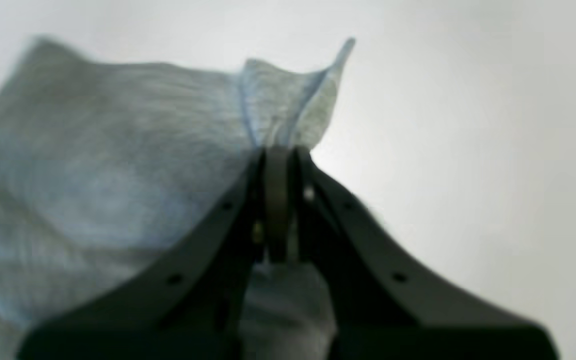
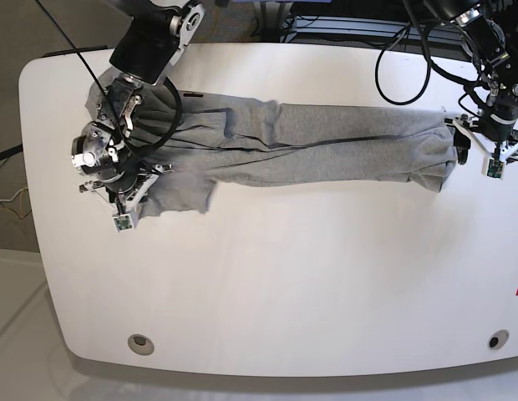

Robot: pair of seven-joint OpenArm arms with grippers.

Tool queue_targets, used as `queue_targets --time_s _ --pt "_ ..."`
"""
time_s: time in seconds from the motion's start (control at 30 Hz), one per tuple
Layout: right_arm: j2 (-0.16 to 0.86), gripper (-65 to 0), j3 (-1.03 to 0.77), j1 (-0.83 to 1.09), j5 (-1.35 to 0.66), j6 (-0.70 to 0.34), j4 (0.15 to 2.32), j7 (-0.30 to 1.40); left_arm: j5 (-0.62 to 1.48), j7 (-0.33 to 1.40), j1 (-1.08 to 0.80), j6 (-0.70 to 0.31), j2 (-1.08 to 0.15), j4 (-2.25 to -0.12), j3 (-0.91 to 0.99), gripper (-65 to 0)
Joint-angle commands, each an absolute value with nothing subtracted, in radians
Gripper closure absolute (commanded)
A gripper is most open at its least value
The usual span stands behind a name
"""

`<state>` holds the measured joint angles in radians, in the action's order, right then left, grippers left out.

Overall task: Fold the T-shirt properly
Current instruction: 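Drag the sleeve end with the right gripper toward the strip's end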

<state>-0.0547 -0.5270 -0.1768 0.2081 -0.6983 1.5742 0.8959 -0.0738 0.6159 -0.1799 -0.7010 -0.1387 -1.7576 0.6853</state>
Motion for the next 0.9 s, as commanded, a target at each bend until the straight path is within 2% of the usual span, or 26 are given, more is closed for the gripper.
queue_targets --time_s 0.0,0.43,0.63,0.87 --pt "-0.053 0.0 -0.524 -0.170 0.197 -0.698 1.662 0.909 -0.062 0.599 -0.171 -0.698 -0.151 -1.774 0.688 -39.1" --pt "-0.064 0.0 -0.524 -0.036 0.199 -0.698 1.983 1.095 -0.064 0.599 -0.168 -0.698 -0.148 -1.773 0.687 -39.1" --pt "-0.059 0.0 -0.524 0.004 0.200 -0.698 2.012 1.171 -0.062 0.599 -0.168 -0.698 -0.148 -1.773 0.687 -39.1" --pt "-0.059 0.0 -0.524 0.071 0.208 -0.698 2.014 1.179 -0.062 0.599 -0.168 -0.698 -0.148 -1.773 0.687 -39.1"
